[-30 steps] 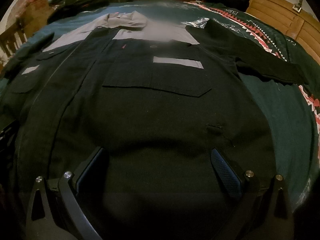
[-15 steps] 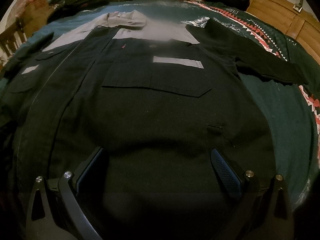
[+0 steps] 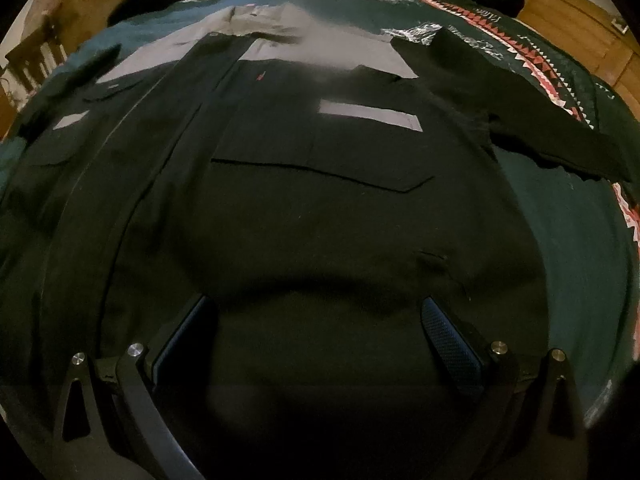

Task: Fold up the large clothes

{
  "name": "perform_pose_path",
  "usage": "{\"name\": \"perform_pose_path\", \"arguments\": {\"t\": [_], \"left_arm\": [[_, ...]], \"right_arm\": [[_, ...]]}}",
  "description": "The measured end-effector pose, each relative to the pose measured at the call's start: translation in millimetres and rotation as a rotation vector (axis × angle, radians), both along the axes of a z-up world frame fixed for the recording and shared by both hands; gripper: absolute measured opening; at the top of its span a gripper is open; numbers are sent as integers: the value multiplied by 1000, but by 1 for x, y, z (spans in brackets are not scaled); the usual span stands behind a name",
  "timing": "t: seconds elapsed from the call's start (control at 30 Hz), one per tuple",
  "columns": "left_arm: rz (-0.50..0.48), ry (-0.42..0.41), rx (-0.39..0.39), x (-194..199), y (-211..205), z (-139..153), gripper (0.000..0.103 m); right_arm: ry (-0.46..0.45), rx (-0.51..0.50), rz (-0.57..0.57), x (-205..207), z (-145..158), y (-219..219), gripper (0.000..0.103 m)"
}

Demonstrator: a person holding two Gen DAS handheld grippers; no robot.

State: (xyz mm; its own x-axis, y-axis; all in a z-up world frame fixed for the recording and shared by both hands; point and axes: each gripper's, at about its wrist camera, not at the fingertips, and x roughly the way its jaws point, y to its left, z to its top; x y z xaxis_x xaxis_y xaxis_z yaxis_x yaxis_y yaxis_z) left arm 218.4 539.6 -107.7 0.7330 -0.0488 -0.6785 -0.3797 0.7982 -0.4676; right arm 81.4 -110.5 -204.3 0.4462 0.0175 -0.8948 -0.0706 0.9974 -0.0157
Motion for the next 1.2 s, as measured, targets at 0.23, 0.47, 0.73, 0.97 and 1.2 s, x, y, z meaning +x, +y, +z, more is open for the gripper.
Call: {"name": "perform_pose_path", "arguments": {"t": [0.23, 0.47, 0.73, 0.97, 1.2], "left_arm": [[1, 83, -281, 37, 57, -66, 103], [-4, 75, -264, 63, 62, -67, 102], [32, 83, -177, 67, 71, -68, 5], [-166, -186, 41, 41, -35, 39, 4], [-678, -485, -40, -1, -300, 130, 13]], "right_arm": [[37, -5, 36, 7, -1, 2, 103], [46, -16, 46, 12, -2, 3, 103], [34, -18, 42, 17, -2, 5, 103], [22, 21, 10, 16, 10, -7, 103], [-22, 114, -7, 8, 24, -30, 103]]}}
